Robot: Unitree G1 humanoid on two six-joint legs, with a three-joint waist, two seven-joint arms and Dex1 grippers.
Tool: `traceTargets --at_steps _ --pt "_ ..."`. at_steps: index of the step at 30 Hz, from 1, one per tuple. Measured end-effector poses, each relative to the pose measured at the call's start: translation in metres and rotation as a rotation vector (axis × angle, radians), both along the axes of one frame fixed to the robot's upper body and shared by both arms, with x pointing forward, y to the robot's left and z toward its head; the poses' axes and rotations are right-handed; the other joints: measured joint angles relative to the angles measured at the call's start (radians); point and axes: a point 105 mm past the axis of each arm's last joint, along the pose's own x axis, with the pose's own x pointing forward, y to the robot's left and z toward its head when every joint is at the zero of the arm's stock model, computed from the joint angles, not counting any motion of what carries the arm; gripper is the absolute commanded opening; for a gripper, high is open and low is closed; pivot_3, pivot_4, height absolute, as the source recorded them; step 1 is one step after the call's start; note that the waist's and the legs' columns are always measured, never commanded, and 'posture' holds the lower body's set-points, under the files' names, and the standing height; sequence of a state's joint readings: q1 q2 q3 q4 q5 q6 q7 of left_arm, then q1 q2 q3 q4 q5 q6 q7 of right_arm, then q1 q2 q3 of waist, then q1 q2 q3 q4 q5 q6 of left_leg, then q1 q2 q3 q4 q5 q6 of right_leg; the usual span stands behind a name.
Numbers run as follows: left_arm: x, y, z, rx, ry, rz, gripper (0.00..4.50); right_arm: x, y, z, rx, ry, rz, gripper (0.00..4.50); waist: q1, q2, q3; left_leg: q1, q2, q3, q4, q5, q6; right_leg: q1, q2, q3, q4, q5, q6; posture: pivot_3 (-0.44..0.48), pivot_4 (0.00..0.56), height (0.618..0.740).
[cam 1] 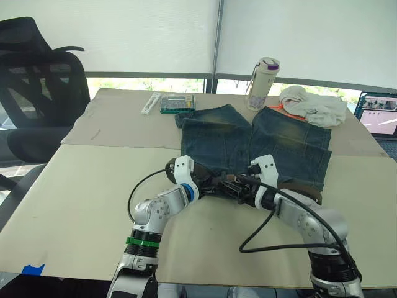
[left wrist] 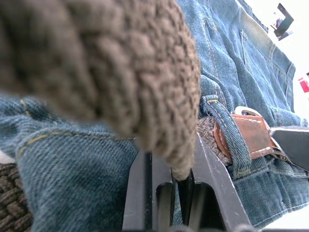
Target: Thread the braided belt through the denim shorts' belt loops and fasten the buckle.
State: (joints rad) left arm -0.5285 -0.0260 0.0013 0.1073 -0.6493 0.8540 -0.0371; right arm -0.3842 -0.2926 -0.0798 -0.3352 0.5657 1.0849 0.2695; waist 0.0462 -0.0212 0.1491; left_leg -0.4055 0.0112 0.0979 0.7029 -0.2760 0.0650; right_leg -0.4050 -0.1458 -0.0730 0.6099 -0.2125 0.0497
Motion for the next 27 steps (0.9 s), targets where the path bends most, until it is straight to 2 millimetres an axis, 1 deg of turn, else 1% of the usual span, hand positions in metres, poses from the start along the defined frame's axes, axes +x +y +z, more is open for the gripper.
traceTargets --at_steps 4,7,8,11,12,15,17,23,25,26,27 --pt "0.000 -0.001 0.000 0.004 -0.005 0.000 0.00 0.001 0.006 -0.001 0.056 0.037 -0.013 4.28 -0.005 0.000 0.000 0.000 0.000 0.000 0.000 0.000 0.000 0.000 0.000 0.000 0.000 0.000 0.000 0.000 0.150 0.737" --pt "0.000 -0.001 0.000 0.001 -0.004 0.002 0.00 0.003 0.012 0.002 0.077 0.035 -0.004 3.56 -0.006 0.000 0.000 0.000 0.000 -0.001 0.000 0.000 0.000 0.000 0.000 0.000 0.001 0.000 0.001 0.000 0.150 0.737" --pt "0.001 -0.001 0.000 0.002 -0.004 0.004 0.00 0.005 0.013 0.003 0.087 0.036 -0.005 3.11 -0.006 0.000 0.000 0.000 0.000 -0.001 0.000 0.000 0.000 0.000 0.000 0.000 0.001 0.000 0.001 0.000 0.150 0.737" --pt "0.001 -0.001 0.000 0.006 -0.007 0.005 0.00 0.007 0.011 0.002 0.103 0.045 -0.029 2.18 -0.007 0.000 0.000 0.000 0.000 -0.001 0.000 0.000 0.000 0.000 0.000 0.000 0.001 0.000 0.001 0.000 0.150 0.737" --pt "0.001 -0.001 0.000 0.007 -0.008 0.006 0.00 0.008 0.010 0.002 0.110 0.051 -0.040 1.72 -0.008 0.000 0.000 0.000 0.000 -0.001 0.000 0.000 0.000 0.000 0.000 0.000 0.001 0.000 0.001 0.000 0.150 0.737" --pt "0.001 -0.001 -0.001 0.006 -0.008 0.009 0.00 0.010 0.007 0.000 0.134 0.071 -0.073 0.80 -0.009 0.000 0.000 0.000 0.000 -0.001 0.000 0.000 0.000 0.000 0.000 0.000 0.001 0.000 0.001 0.000 0.150 0.737" --pt "0.001 0.000 -0.001 0.003 -0.008 0.010 0.00 0.011 0.005 -0.002 0.132 0.087 -0.091 0.08 -0.010 0.000 0.000 0.000 0.000 -0.001 0.000 0.000 0.000 0.000 0.000 0.000 0.001 0.000 0.001 0.000 0.150 0.737" --pt "-0.001 0.003 -0.001 0.010 -0.013 -0.004 0.00 0.011 0.005 -0.004 0.151 0.106 -0.107 0.03 -0.016 0.001 0.000 0.000 0.000 -0.001 -0.001 0.000 -0.001 0.000 0.001 0.000 0.001 0.000 0.001 0.000 0.150 0.737" --pt "-0.002 0.004 -0.001 0.005 -0.011 -0.008 0.73 0.010 0.005 -0.004 0.151 0.110 -0.106 0.00 -0.019 0.001 0.000 0.000 0.000 -0.001 -0.001 0.000 -0.001 -0.001 0.001 0.000 0.001 -0.001 0.001 0.000 0.150 0.737" --pt "-0.003 0.004 0.000 0.004 -0.015 -0.018 0.94 0.010 0.004 -0.004 0.152 0.113 -0.110 0.00 -0.020 0.001 0.000 0.000 0.000 -0.001 -0.001 0.000 -0.001 0.000 0.001 0.000 0.001 -0.001 0.001 0.000 0.150 0.737" --pt "-0.004 0.005 0.000 0.014 -0.022 -0.029 1.27 0.010 0.001 -0.003 0.155 0.114 -0.118 0.00 -0.022 0.001 0.000 0.000 0.000 -0.001 -0.001 0.000 -0.001 0.000 0.001 0.000 0.001 -0.001 0.001 0.000 0.150 0.737"
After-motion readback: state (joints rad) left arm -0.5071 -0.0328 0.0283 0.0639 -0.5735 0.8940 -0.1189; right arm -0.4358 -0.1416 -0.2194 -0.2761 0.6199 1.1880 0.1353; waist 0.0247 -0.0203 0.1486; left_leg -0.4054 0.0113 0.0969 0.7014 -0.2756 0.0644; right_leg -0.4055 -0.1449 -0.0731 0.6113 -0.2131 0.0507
